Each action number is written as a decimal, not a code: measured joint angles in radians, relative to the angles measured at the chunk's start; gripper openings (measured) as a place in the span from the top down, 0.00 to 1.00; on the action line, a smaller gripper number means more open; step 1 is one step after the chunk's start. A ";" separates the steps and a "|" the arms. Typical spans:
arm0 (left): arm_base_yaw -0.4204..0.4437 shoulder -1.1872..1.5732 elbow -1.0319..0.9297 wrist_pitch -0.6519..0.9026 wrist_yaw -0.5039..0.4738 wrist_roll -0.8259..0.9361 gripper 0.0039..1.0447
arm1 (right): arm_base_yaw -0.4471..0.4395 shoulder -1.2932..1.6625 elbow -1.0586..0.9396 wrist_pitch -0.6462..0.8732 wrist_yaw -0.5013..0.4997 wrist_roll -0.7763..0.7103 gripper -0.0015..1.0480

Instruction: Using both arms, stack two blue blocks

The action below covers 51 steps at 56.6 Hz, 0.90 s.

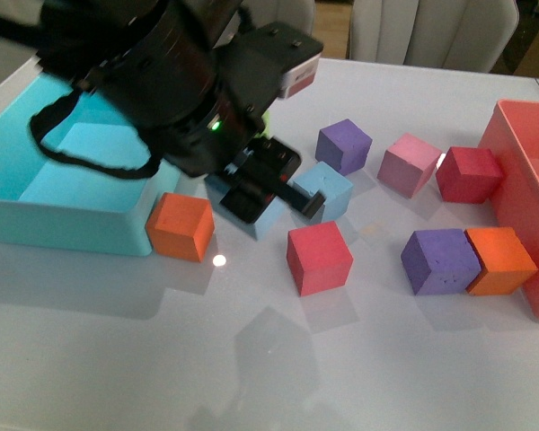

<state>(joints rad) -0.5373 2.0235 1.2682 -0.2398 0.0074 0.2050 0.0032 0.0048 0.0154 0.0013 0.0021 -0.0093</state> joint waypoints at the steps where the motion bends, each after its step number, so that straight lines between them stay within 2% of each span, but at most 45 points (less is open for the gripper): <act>1: -0.002 0.016 0.029 -0.011 0.001 0.005 0.62 | 0.000 0.000 0.000 0.000 0.000 0.000 0.09; 16: -0.020 0.273 0.401 -0.179 0.014 0.068 0.63 | 0.000 0.000 0.000 0.000 0.000 0.000 0.09; 32: -0.030 0.441 0.660 -0.294 0.016 0.117 0.63 | 0.000 0.000 0.000 0.000 0.000 0.000 0.09; 51: -0.029 0.525 0.797 -0.350 0.027 0.139 0.65 | 0.000 0.000 0.000 0.000 0.000 0.000 0.09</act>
<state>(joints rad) -0.5659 2.5481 2.0647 -0.5900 0.0349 0.3443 0.0032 0.0048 0.0154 0.0013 0.0017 -0.0093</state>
